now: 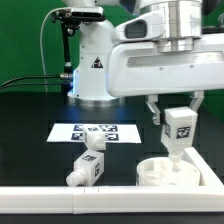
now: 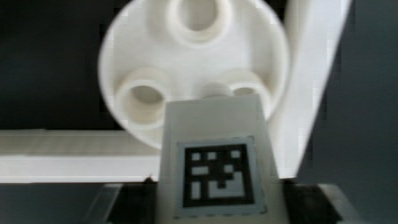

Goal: Assemble stool

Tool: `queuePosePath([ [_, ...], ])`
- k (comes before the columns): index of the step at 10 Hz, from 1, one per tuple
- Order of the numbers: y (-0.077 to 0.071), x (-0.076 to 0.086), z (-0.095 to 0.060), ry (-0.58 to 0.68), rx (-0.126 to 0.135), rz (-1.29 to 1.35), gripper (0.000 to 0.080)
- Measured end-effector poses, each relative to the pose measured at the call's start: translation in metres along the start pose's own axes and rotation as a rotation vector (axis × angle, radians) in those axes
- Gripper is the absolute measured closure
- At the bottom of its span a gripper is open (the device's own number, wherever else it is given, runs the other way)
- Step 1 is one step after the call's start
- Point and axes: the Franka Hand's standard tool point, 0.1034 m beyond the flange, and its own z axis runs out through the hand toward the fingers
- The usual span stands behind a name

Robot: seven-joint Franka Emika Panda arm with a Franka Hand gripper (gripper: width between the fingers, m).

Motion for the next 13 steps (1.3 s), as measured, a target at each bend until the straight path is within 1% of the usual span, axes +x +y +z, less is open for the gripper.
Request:
queuePosePath([
  [1, 0.000, 0.000, 0.003, -0.004, 0.000, 0.000, 0.0462],
  [4, -0.007, 0.001, 0.010, -0.007, 0.006, -0.007, 0.0462],
  [5, -0.001, 0.002, 0.009, 0.002, 0.019, 0.017, 0.0462],
  [9, -0.003, 0.003, 0.009, 0.001, 0.018, 0.007, 0.0462],
  [10, -0.009, 0.014, 0.004, 0.005, 0.006, -0.038, 0.0462],
  [11, -0.017, 0.022, 0.004, 0.015, 0.005, -0.057, 0.0462],
  [12, -0.024, 0.022, 0.008, 0.013, 0.008, -0.067, 0.0462],
  [13, -0.024, 0.020, 0.012, 0.009, 0.008, -0.067, 0.0462],
])
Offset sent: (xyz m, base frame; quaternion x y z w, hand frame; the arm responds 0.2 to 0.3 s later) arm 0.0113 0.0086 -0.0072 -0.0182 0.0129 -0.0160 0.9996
